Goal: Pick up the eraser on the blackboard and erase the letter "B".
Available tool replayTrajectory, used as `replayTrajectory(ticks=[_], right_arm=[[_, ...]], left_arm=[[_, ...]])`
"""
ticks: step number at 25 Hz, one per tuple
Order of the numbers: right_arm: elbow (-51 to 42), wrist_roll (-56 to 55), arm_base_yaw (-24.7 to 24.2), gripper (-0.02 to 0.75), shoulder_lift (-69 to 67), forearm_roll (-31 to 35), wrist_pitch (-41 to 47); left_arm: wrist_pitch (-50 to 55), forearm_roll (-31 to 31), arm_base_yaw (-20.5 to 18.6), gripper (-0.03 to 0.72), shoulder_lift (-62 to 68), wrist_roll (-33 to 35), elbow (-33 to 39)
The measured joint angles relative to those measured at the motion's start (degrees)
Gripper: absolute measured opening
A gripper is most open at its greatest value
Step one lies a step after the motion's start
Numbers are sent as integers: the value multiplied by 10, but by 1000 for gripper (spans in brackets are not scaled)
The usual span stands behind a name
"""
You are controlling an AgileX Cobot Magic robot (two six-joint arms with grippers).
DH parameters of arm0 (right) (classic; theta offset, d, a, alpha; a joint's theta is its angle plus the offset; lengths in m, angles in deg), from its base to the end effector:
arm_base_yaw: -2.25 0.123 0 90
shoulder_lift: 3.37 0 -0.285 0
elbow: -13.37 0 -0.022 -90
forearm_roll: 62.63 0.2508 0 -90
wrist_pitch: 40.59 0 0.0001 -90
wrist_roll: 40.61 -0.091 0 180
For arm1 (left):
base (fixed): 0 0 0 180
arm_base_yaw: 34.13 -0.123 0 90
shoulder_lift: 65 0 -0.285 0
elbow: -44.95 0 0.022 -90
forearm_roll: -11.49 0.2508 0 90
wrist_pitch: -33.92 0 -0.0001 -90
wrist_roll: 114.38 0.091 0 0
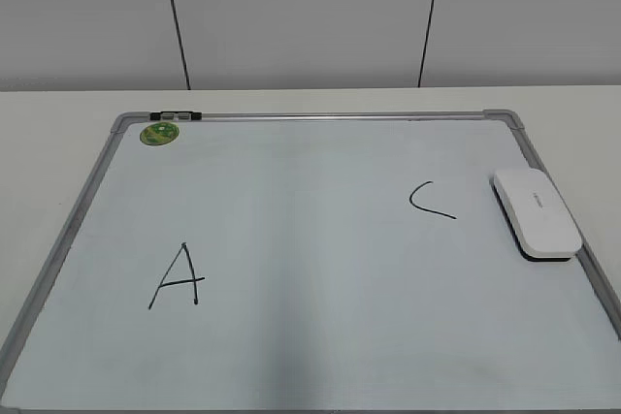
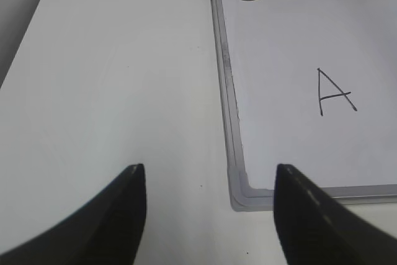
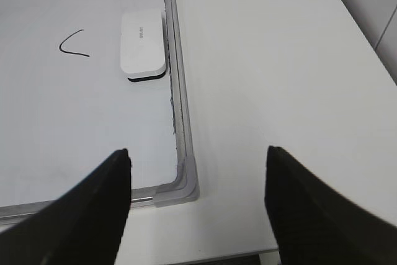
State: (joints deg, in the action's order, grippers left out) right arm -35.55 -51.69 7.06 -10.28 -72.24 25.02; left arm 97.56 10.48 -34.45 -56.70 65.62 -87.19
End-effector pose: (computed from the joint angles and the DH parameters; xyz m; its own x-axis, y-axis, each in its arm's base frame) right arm -0.0096 -0.0147 0.2698 -0.5055 0.0797 -0.8591 0.1100 0.9936 0.0275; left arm -0.0070 -0.0015 0.2768 -0.4970 -0.0106 -0.8677 0.0042 0.9999 -0.0146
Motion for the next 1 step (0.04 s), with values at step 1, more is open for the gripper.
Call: replayTrajectory(ticks=[1], right_arm=[[0, 0, 0, 501, 0, 0, 0]], left_arm=[[0, 0, 0, 473, 0, 0, 0]])
